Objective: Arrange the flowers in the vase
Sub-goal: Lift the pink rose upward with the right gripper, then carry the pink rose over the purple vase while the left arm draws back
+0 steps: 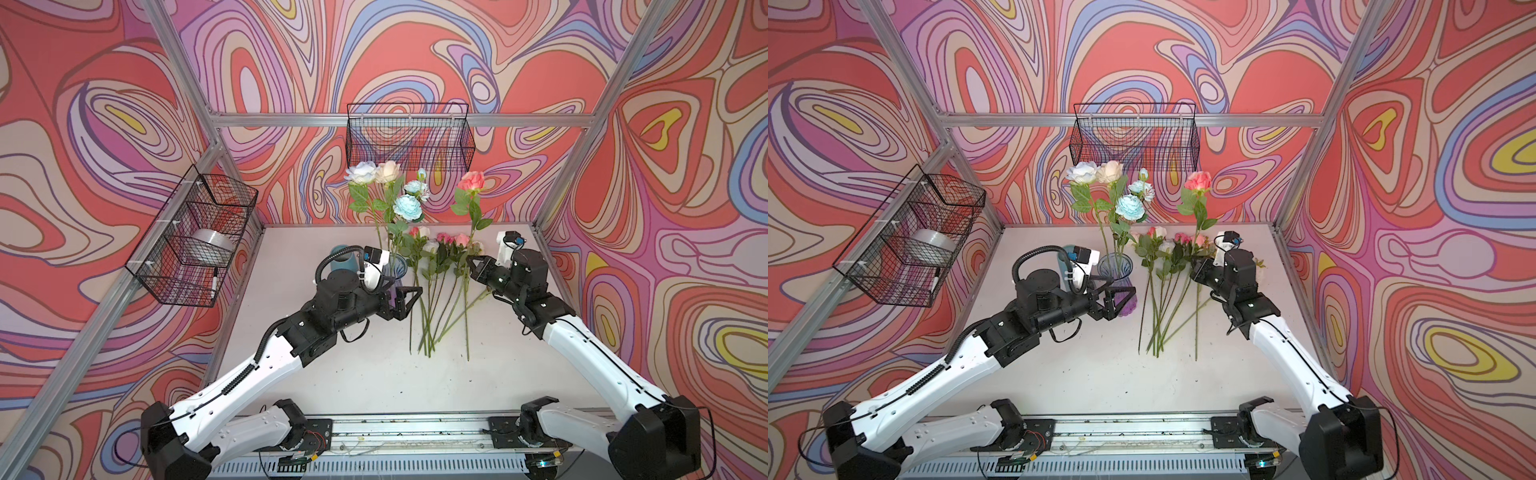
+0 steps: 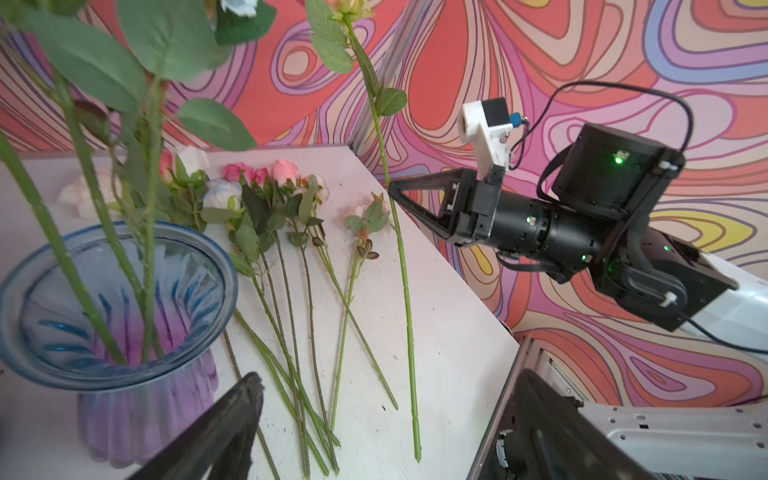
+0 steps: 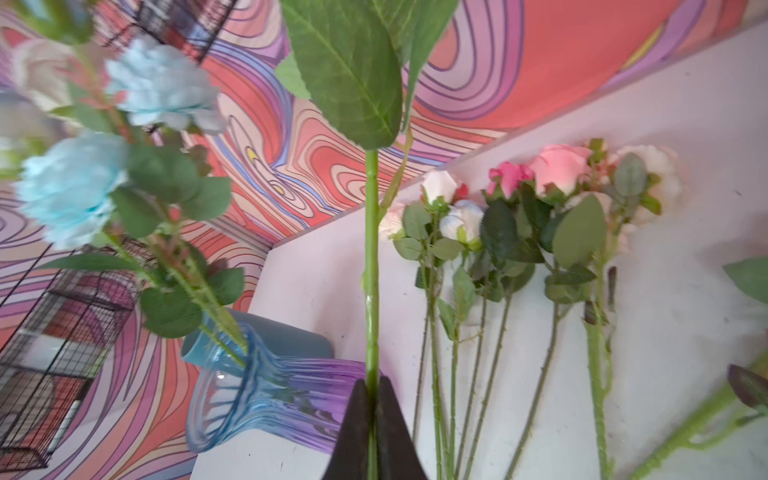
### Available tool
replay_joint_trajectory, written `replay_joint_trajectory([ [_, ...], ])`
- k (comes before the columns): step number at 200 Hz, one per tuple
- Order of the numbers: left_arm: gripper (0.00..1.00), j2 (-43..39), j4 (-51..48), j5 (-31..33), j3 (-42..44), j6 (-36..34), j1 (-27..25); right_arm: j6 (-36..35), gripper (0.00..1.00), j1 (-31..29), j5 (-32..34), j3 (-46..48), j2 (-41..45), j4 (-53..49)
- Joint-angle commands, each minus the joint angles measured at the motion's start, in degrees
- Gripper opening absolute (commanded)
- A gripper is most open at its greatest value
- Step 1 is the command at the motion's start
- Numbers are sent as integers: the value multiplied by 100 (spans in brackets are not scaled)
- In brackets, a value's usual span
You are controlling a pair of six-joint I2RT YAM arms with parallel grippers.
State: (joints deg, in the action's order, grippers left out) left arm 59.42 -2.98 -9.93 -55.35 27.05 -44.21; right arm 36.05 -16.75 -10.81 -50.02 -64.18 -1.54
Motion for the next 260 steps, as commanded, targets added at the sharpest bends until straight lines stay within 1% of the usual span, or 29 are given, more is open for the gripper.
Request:
replay_joint_trajectory([
  [1, 96, -327, 219, 668, 235, -337, 8, -276, 0, -351, 442, 71, 287, 387],
  [50, 99, -1060, 781, 1978, 783, -593, 8, -721, 0, -1082, 747, -337, 519, 389],
  [70, 100, -1335, 959, 2786, 976, -689, 15, -980, 0, -1272, 861, -601, 471, 475],
  [91, 100, -1545, 1002, 3606, 1092, -679, 81, -1224, 0, -1395, 928, -1004, 199, 731],
  [118, 100, -1670, 939, 4025, 1110, -625, 325, -1518, 0, -1538, 945, -1720, -416, 1183],
  [130, 100, -1655, 856, 4092, 1083, -529, 502, -1744, 0, -1640, 1018, -2097, -738, 1351],
  [153, 100, -1587, 700, 3919, 1036, -228, 935, -2125, 0, -1823, 1156, -2715, -1331, 1768],
  [175, 100, -1521, 685, 3508, 1068, 148, 1289, -2655, 0, -2014, 1275, -3271, -1945, 2049],
  [203, 100, -1426, 792, 3122, 1116, 325, 1491, -3354, 0, -2198, 1533, -3746, -2641, 2243],
  [228, 100, -1389, 926, 2848, 1214, 542, 1737, -3811, 0, -2372, 1723, -3724, -2917, 2340],
  [260, 100, -1324, 990, 2495, 1254, 837, 2049, -4188, 0, -2590, 1951, -3198, -2903, 2547],
])
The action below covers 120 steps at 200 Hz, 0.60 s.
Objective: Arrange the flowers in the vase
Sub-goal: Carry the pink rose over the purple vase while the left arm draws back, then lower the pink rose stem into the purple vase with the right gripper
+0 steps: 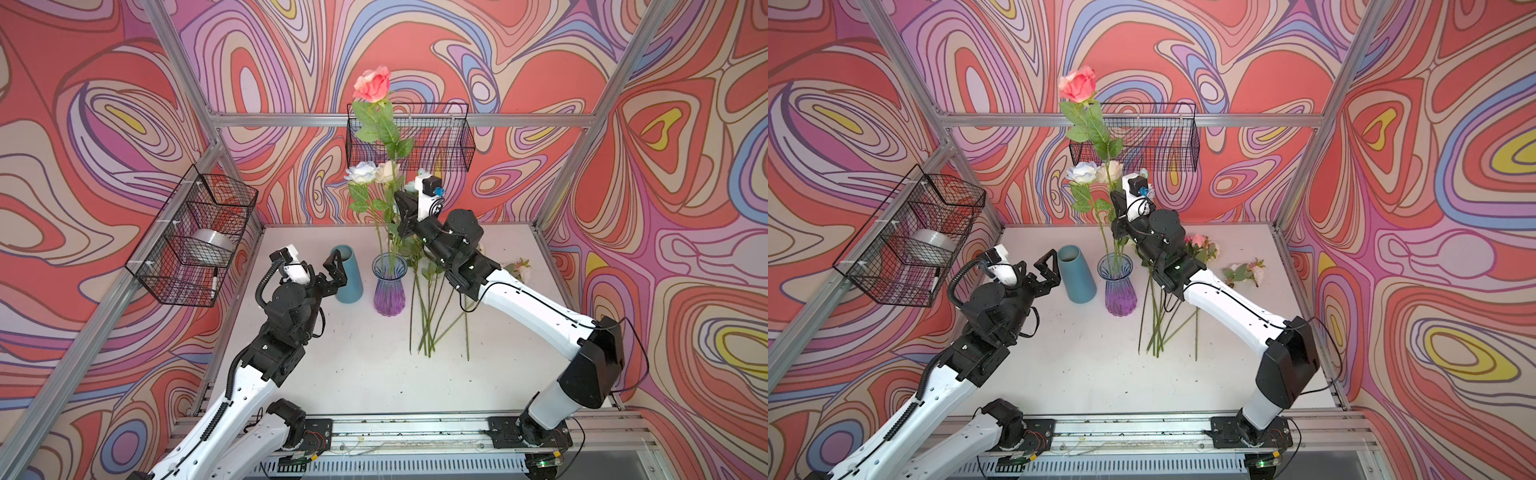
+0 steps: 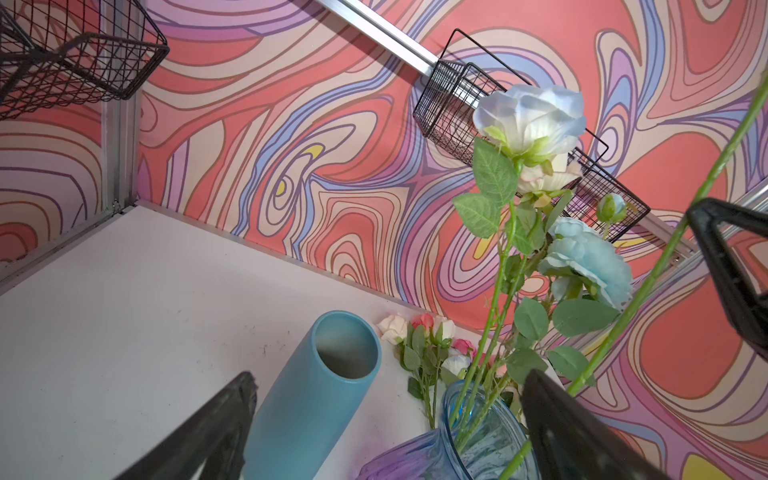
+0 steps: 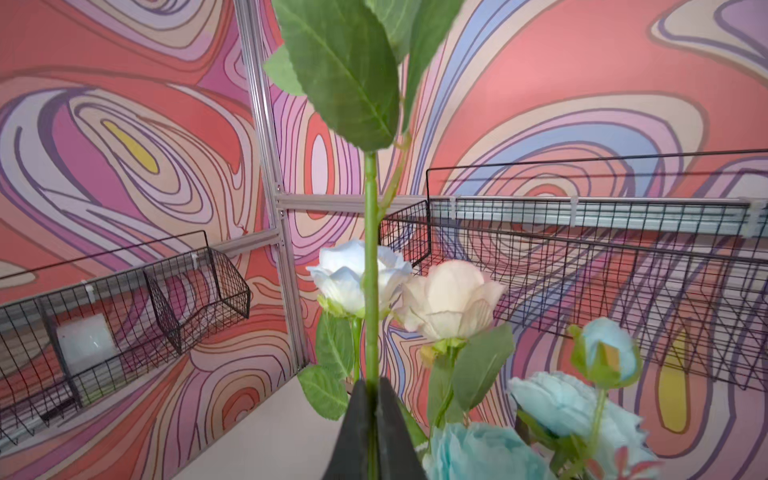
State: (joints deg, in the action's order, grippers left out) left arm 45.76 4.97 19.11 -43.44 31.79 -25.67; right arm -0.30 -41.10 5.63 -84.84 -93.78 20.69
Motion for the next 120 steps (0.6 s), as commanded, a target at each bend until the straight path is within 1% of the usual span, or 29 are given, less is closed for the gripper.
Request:
replay_joint_trajectory([
  [1, 100, 45, 196, -427, 63, 376, 204, -565, 0, -162, 312, 297, 59, 327],
  [18, 100, 112, 207, -681, 64, 573, 399, -595, 0, -203, 396, 569, 133, 403],
  [63, 98, 179, 259, -1013, 164, 1156, 920, -656, 0, -266, 556, 1129, 309, 439],
  [96, 97, 258, 277, -1263, 143, 1290, 1086, -691, 0, -309, 606, 1310, 333, 343],
  [120, 97, 267, 284, -1278, 152, 1312, 1110, -665, 1, -332, 640, 1374, 350, 343],
])
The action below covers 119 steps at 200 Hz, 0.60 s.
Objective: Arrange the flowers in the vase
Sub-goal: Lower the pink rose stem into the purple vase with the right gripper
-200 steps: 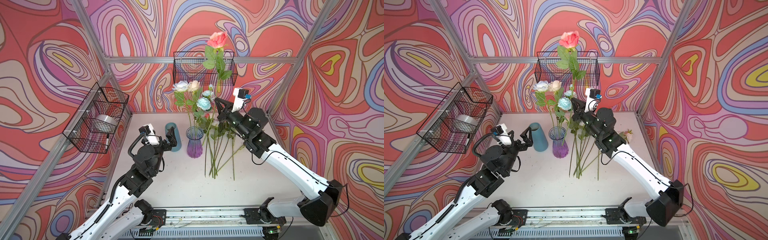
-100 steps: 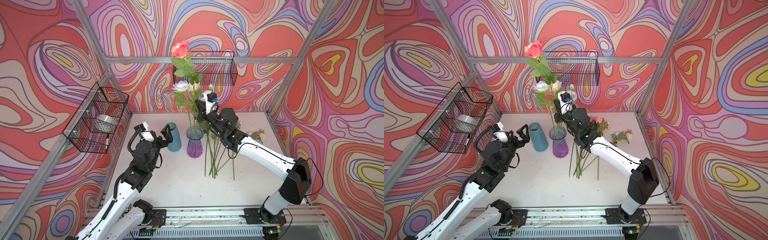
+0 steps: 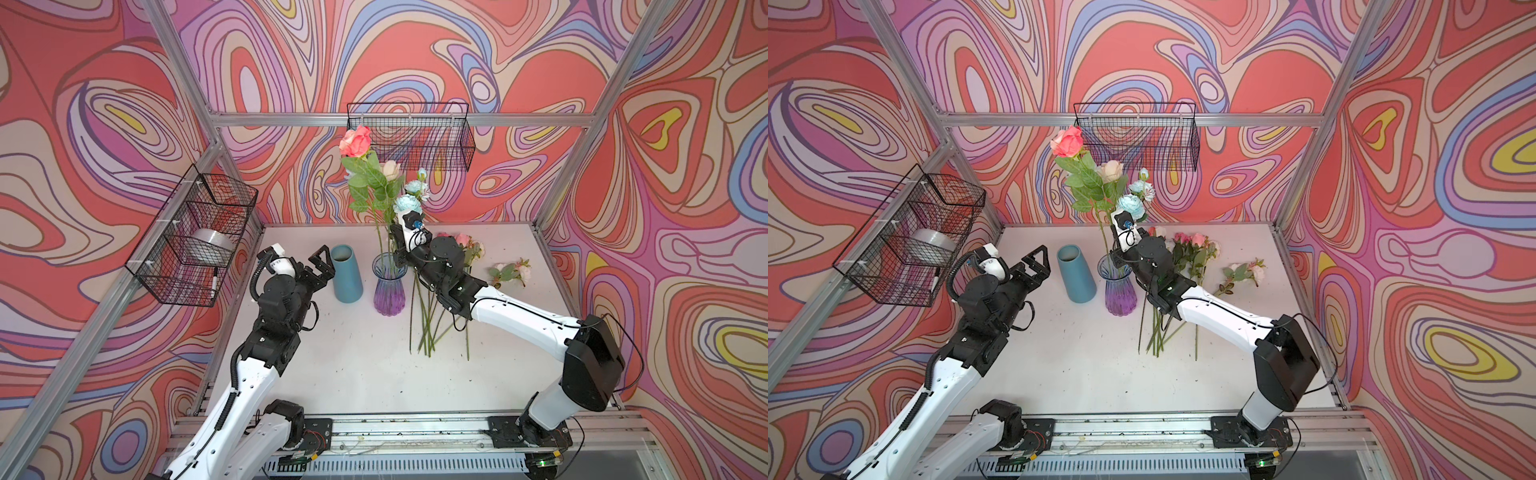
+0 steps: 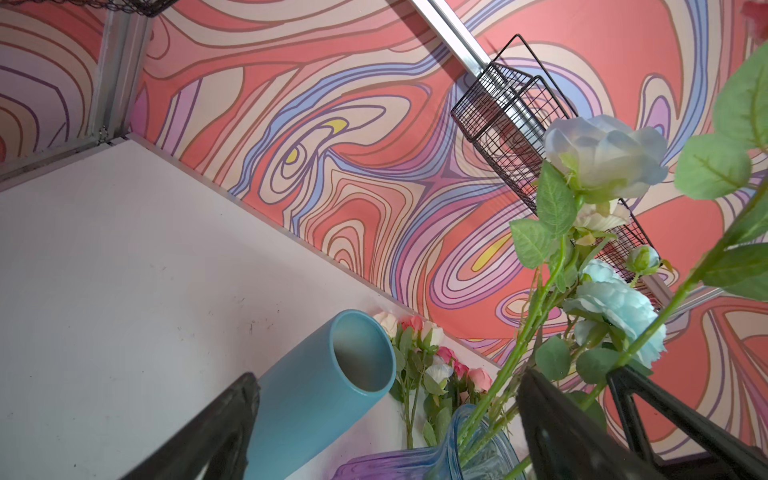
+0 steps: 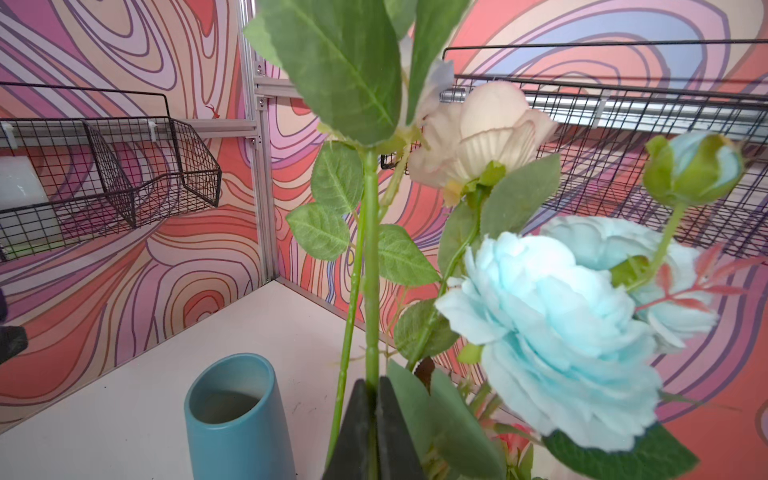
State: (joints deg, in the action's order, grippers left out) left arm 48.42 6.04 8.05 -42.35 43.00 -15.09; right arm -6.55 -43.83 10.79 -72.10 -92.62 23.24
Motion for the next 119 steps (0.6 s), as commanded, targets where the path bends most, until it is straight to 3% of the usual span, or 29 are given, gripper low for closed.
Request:
replay_joint_trajectory([
  [1, 97, 0, 182, -177, 42, 191, 51, -40, 1, -61, 120, 104, 235, 81],
  [58, 96, 32, 112, -240, -10, 252, 69, 115, 5, -95, 104, 25, 331, -143],
  [119, 96, 44, 105, -275, -19, 270, 94, 254, 19, -158, 145, 141, 498, -322],
])
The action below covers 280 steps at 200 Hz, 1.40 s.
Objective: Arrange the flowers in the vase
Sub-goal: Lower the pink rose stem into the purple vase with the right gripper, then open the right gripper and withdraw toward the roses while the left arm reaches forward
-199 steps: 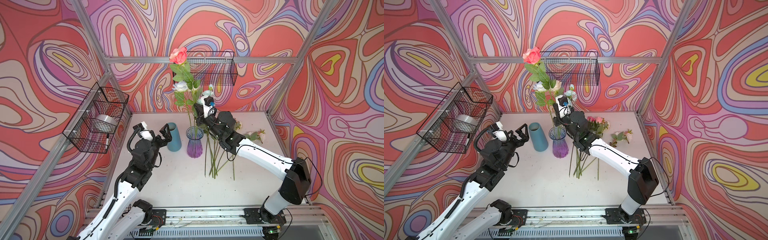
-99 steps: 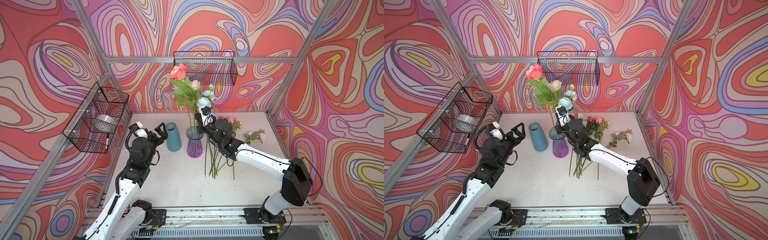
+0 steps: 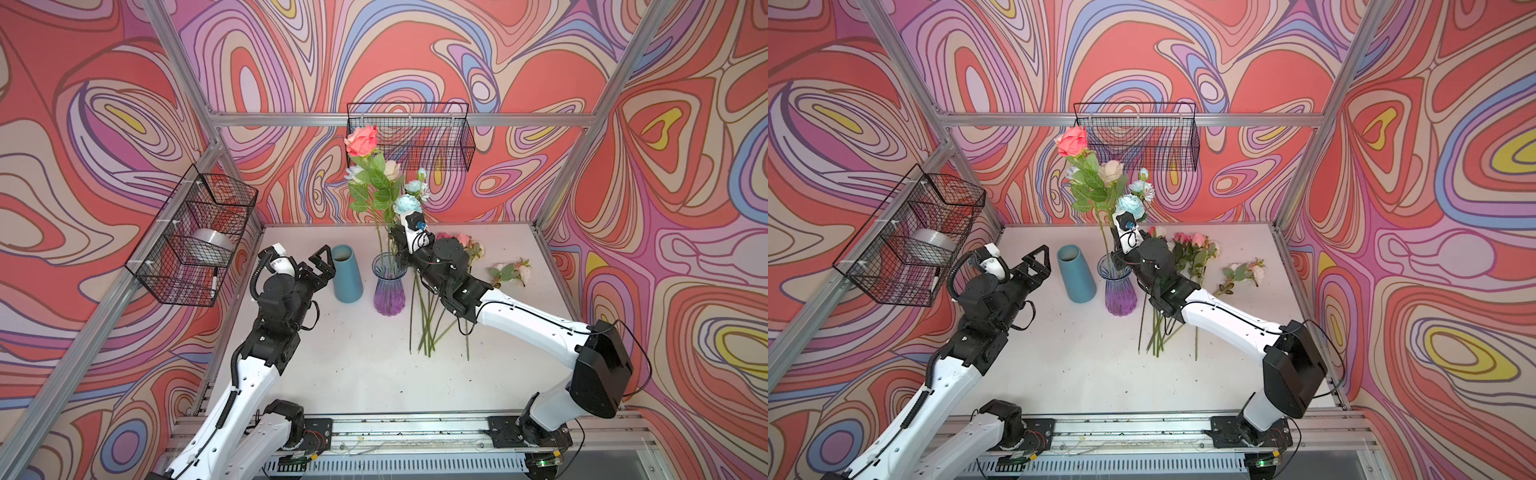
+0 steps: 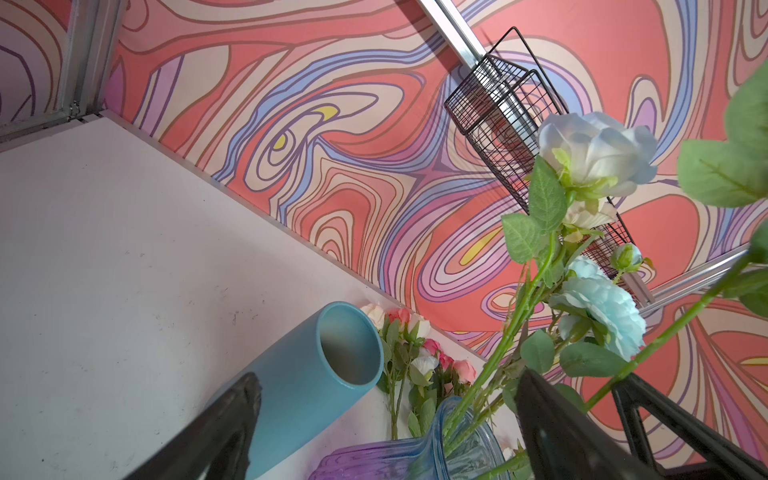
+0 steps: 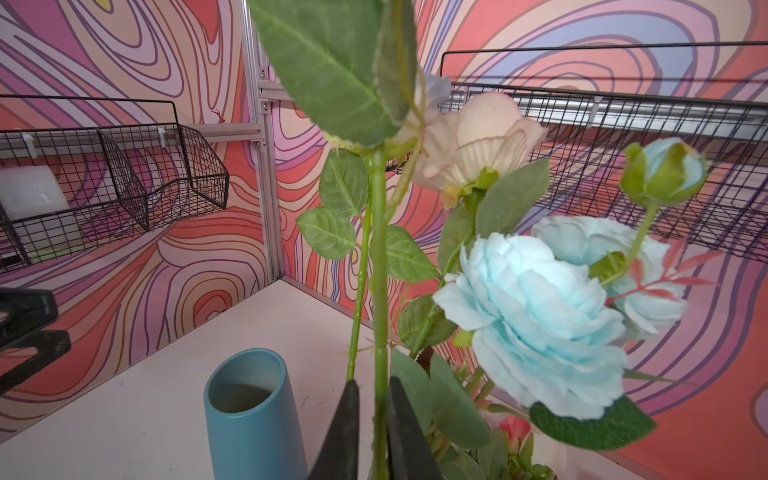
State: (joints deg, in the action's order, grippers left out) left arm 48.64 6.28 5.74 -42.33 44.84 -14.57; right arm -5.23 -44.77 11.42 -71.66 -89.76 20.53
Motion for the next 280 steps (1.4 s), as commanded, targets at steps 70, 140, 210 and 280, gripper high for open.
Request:
replay_joint_trajectory([
  [70, 96, 22, 93, -100, -21, 104, 46, 101, 21, -176, 132, 166, 203, -102],
  [140, 96, -47, 167, -315, -38, 154, 48, 485, 22, -400, 424, 315, 876, -506],
  [210, 94, 141, 599, -1292, -91, 442, 35, 955, 27, -388, 1289, 1018, 2030, -1437],
  [280, 91, 752, 476, -2185, -570, -275, -765, 1427, 37, 296, 1819, 1721, 2786, -2250],
])
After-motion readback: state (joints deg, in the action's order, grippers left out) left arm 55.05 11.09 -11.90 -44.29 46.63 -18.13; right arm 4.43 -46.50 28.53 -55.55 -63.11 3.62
